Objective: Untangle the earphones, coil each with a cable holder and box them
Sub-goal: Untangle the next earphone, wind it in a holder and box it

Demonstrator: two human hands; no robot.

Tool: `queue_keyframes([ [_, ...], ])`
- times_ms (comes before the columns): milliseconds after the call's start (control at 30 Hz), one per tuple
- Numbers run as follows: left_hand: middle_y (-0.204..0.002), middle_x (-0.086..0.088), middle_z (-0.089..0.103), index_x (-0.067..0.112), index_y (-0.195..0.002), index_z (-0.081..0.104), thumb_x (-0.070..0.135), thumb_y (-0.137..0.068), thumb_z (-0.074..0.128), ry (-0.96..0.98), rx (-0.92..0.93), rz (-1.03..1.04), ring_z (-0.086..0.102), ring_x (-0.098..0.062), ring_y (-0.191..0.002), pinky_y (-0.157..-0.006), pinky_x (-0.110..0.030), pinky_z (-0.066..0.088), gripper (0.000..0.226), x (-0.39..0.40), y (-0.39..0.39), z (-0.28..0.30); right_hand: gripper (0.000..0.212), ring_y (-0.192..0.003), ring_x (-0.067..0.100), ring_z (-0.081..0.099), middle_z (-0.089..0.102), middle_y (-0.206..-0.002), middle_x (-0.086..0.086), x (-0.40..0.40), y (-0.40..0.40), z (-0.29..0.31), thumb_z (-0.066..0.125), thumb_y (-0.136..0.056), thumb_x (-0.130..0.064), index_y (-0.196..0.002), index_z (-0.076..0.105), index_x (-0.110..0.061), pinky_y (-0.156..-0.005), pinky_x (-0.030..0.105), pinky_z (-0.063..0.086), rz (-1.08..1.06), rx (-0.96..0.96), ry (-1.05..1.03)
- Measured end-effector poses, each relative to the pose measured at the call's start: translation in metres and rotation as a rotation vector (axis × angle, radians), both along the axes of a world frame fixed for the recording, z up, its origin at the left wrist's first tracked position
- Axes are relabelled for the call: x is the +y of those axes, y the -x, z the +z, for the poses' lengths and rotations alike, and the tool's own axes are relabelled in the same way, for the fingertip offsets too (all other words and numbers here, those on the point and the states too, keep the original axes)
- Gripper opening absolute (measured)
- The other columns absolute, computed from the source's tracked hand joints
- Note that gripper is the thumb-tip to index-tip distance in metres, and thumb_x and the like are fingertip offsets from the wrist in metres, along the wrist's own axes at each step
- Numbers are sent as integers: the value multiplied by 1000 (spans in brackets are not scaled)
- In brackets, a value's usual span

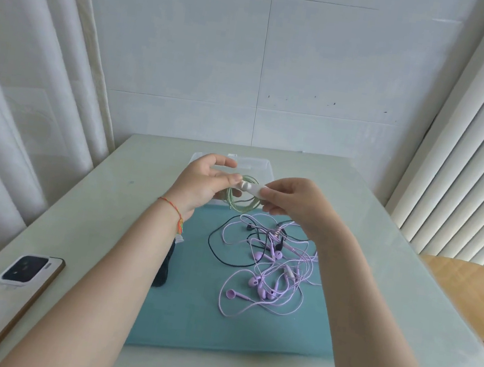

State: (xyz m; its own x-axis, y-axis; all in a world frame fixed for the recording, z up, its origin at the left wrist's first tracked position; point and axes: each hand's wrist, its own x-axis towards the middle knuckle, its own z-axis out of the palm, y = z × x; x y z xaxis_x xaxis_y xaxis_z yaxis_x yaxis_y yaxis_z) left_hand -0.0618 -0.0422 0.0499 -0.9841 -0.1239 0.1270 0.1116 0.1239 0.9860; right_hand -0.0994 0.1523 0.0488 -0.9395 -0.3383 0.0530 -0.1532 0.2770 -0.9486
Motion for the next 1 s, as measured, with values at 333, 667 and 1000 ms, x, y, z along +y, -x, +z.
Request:
queue_keyframes([
  [333,-94,-13,72,10,-102,62,17,-94,61,43,-122,35,70,-22,-72,-73,-30,56,11,-31,17,16,19,-67,17,61,68,-72,5,-4,20,21,68,-88,-24,-92,71,-5,-62,21,52,-59,62,-149],
  [667,-123,-10,59,21,-107,63,17,-86,53,399,-169,491,59,-27,-105,-84,-25,42,24,-75,93,-21,18,-63,15,48,61,-76,4,-61,87,29,70,-85,-33,-84,69,-15,-57,22,40,-184,56,-180],
  [1000,-89,-1,56,24,-108,62,0,-81,52,323,-96,448,55,-21,-82,-72,-25,41,38,-91,114,-60,36,-69,17,55,61,-75,3,-111,155,10,66,-87,-27,-108,68,2,-63,22,45,-17,19,-557],
])
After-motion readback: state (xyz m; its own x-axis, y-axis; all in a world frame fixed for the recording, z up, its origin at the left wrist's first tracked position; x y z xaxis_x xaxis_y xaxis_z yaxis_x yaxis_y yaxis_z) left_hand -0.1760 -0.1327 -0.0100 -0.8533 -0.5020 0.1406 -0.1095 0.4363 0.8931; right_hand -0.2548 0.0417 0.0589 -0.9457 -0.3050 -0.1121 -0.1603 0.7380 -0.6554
